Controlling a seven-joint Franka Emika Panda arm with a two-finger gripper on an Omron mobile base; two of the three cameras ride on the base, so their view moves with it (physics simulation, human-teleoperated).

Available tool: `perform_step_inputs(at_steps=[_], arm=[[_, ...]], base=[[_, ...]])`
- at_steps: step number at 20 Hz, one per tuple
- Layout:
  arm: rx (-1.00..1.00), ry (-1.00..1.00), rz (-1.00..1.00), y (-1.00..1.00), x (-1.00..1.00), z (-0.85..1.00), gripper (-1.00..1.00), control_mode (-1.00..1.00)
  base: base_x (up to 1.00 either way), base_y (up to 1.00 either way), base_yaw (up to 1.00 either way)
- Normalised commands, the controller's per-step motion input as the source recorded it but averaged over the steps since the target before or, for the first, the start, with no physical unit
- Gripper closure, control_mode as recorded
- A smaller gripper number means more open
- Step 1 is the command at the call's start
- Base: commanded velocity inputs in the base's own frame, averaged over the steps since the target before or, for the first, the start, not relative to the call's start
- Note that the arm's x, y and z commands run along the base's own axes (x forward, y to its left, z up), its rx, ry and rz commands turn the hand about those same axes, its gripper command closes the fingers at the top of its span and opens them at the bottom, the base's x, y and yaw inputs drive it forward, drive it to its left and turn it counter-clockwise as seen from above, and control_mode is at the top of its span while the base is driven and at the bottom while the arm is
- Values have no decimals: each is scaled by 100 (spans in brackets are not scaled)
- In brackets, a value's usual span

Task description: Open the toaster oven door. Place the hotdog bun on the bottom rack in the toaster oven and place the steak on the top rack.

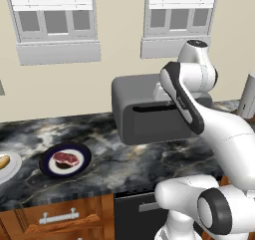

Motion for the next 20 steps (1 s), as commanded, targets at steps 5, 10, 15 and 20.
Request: perform_step_inputs(at_steps=[5, 10, 15, 20], arm=[[0, 0, 0, 0, 0, 0, -100, 100], [0, 0, 0, 0, 0, 0, -100, 100], [0, 0, 0, 0, 0, 0, -100, 100], [0, 0, 0, 0, 0, 0, -100, 100]], base=[[0, 0, 0], [0, 0, 0], [-20, 3, 0], [-54, 54, 0]])
